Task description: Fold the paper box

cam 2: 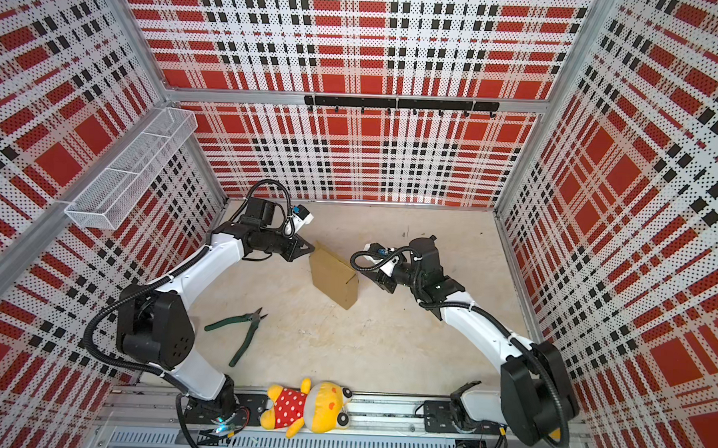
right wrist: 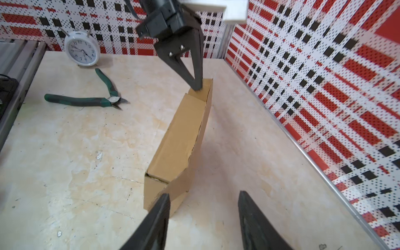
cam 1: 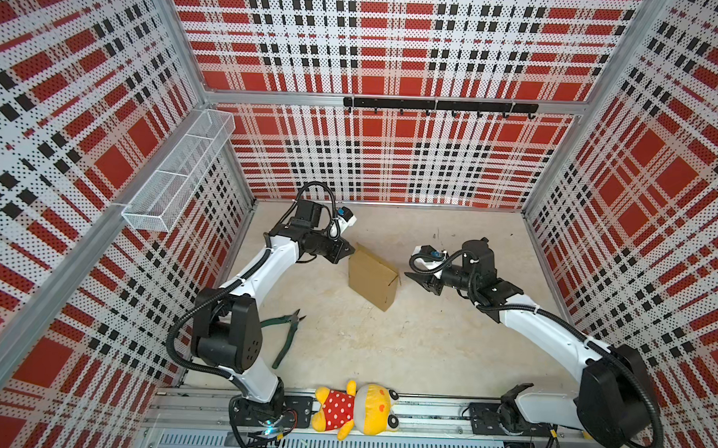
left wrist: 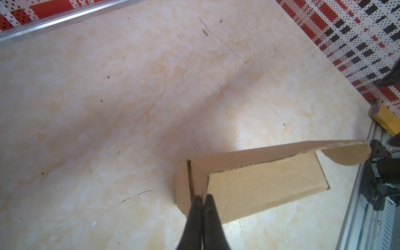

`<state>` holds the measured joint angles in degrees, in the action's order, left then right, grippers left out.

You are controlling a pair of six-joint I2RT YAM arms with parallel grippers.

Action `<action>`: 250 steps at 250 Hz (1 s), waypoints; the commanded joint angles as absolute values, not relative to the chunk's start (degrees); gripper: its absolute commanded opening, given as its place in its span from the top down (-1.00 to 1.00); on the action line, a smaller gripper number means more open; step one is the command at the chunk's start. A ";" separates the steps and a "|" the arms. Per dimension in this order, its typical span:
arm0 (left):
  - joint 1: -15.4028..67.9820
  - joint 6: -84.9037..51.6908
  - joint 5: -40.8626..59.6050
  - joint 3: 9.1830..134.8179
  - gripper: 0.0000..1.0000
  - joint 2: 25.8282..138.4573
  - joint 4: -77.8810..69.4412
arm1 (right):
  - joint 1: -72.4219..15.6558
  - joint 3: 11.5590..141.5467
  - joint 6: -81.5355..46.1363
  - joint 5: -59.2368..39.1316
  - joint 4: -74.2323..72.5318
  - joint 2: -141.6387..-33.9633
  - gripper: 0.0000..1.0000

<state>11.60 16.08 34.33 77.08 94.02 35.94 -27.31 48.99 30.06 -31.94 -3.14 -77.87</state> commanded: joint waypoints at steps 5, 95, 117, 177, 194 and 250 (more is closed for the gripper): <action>11.15 15.73 35.24 76.90 1.00 91.93 36.46 | -27.93 49.43 31.90 -32.02 -3.77 -80.99 -0.05; 11.52 15.55 35.60 77.65 1.00 92.18 37.44 | -30.78 50.15 30.71 -32.24 -5.33 -83.07 -0.04; 11.61 15.56 35.60 76.72 1.00 91.39 36.63 | -31.09 49.96 29.88 -33.00 -7.41 -83.21 -0.03; 12.02 15.64 36.87 76.75 1.00 91.33 36.61 | -31.81 51.12 28.15 -33.54 -10.68 -84.72 0.07; 12.03 15.56 37.15 76.82 1.00 91.91 36.39 | -31.77 51.20 27.79 -33.88 -11.41 -85.23 0.14; 12.11 15.73 37.21 76.91 1.00 92.07 36.62 | -32.08 51.50 27.47 -34.09 -11.95 -85.43 0.17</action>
<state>11.70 15.68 35.03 76.84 93.47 36.05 -31.59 49.47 27.66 -32.91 -7.57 -84.88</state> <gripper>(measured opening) 0.048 0.417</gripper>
